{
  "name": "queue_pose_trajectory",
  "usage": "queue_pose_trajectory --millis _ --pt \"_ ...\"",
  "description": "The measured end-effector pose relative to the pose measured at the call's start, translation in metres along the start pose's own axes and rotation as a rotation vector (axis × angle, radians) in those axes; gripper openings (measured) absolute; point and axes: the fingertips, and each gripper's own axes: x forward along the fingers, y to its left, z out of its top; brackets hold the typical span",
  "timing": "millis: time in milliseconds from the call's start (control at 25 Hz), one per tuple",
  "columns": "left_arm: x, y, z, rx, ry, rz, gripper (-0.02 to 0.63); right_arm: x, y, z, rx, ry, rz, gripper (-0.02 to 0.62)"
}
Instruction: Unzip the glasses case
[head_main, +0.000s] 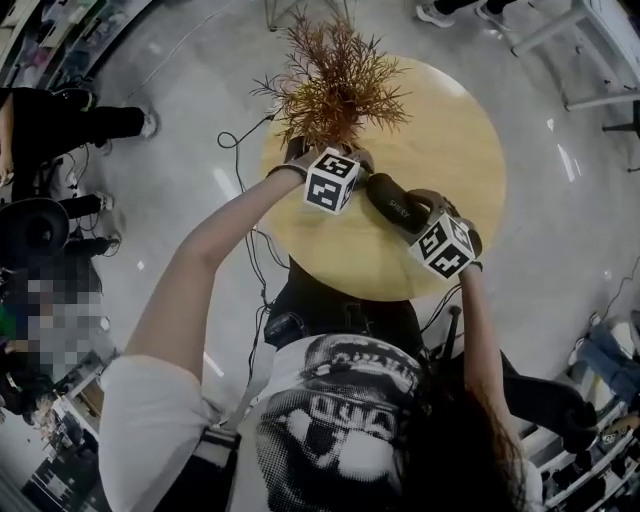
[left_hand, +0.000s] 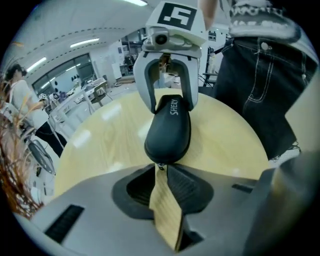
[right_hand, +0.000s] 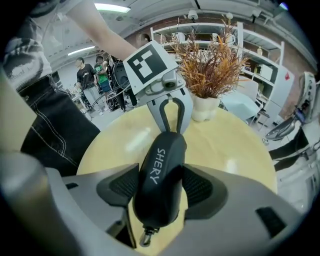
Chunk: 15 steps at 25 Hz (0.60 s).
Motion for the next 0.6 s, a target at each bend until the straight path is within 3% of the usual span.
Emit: queue_pose_trajectory --millis 160,600 --pt "0.002 -0.003 0.0 0.04 0.01 -0.027 0.035 0.0 0.003 0.0 -0.002 0.006 -0.021 0.273" --pt "-0.004 -0.016 -0.001 -0.103 -0.038 -0.024 0.031 0.004 -0.002 -0.001 0.104 -0.043 -0.048 0.267"
